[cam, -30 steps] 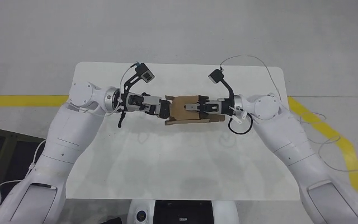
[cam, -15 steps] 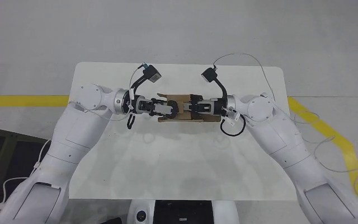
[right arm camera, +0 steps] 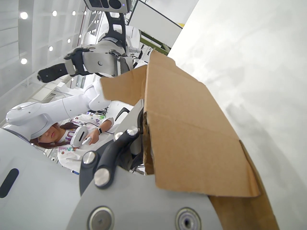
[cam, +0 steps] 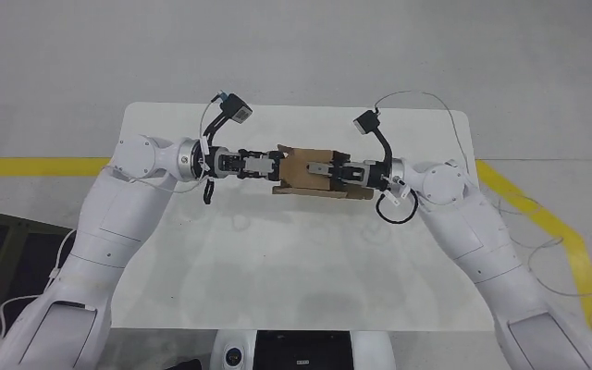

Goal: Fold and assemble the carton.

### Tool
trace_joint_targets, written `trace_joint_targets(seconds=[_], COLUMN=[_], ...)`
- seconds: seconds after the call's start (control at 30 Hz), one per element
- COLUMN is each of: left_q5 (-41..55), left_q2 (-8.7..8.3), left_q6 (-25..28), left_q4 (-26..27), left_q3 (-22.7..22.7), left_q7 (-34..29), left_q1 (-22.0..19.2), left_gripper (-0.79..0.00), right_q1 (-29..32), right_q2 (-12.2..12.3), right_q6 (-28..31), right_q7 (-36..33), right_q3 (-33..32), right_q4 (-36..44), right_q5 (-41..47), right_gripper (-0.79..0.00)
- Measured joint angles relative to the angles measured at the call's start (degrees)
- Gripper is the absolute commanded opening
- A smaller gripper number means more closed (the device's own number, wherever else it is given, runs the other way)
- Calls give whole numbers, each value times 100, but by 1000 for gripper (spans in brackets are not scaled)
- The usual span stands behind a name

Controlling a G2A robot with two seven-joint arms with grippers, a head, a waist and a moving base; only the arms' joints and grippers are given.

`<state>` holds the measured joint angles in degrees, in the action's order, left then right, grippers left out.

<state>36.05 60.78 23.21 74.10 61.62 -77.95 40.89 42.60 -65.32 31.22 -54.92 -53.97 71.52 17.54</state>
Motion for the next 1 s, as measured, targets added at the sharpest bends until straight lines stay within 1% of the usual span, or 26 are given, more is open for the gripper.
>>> trace_joint_targets(seconds=[0.23, 0.43, 0.63, 1.0], left_q5=[-213, -288, -274, -157], left_q2=[8, 40, 55, 65], left_q6=[-92, -153, -175, -209], left_q4=[-143, -227, -313, -275], left_q3=[-76, -178, -173, -143], left_q7=[26, 83, 85, -88], left_q1=[56, 54, -9, -16], left_gripper=[0, 0, 0, 0], right_q1=[415, 651, 614, 283], right_q2=[154, 166, 103, -69], right_q6=[-271, -374, -405, -328], right_q7=[-266, -414, -585, -793], right_q3=[-381, -358, -125, 319], right_q4=[538, 913, 969, 733], right_q5=[-78, 95, 233, 425], right_gripper=[-785, -785, -785, -785])
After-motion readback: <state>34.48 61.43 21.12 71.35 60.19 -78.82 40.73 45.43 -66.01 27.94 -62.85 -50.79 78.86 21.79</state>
